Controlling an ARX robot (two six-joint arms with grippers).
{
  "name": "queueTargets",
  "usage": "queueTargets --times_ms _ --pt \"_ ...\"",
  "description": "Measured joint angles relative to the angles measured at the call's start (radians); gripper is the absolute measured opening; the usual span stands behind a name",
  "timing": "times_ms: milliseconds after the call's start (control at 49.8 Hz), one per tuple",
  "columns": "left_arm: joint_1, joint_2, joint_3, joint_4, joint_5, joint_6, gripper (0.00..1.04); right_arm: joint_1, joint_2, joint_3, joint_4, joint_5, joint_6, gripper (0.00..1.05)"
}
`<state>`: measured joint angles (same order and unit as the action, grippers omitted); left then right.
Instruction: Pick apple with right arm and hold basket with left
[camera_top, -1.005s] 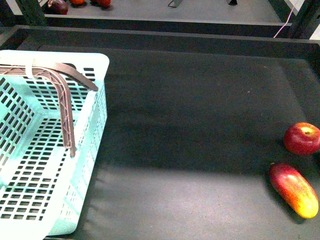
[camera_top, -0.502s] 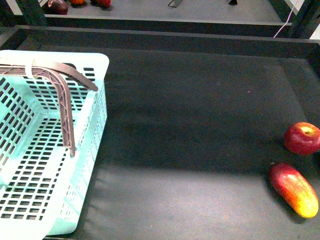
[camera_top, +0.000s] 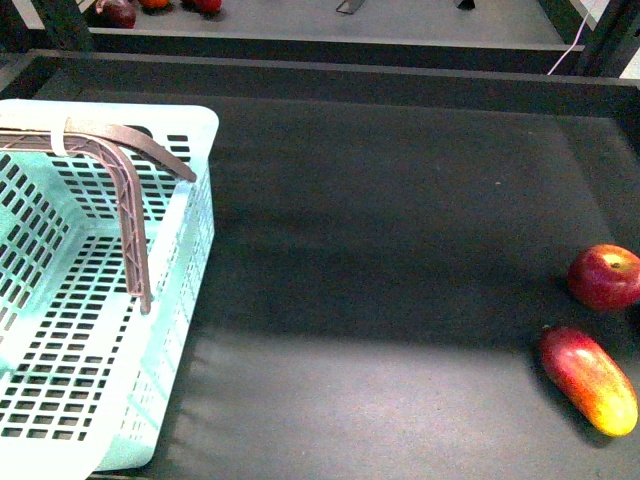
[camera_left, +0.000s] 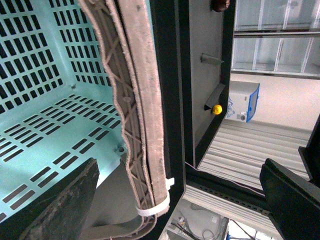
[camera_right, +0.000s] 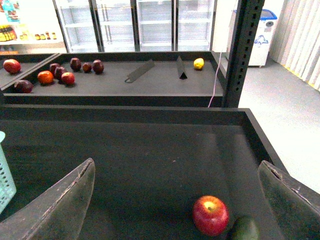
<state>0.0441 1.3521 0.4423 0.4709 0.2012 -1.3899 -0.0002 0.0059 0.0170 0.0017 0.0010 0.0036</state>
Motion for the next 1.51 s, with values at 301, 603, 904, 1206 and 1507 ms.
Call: queueTargets --times_ms 301,603,904,1206,1507 --pt "-0.001 0.188 0.086 0.034 -0.026 -0.016 0.98 0.000 0.000 0.000 0.000 0.000 0.000 0.96" --pt "-0.010 0.295 0.166 -0.005 -0.041 0.016 0.98 0.000 0.000 0.000 0.000 0.000 0.000 0.96" --pt "-0.012 0.323 0.189 -0.018 -0.048 0.021 0.55 0.000 0.000 0.000 0.000 0.000 0.000 0.96" --pt "-0.018 0.328 0.221 -0.060 -0.044 0.012 0.19 0.000 0.000 0.000 0.000 0.000 0.000 0.96" --pt "-0.107 0.188 0.225 -0.159 -0.042 0.057 0.18 0.000 0.000 0.000 0.000 0.000 0.000 0.96"
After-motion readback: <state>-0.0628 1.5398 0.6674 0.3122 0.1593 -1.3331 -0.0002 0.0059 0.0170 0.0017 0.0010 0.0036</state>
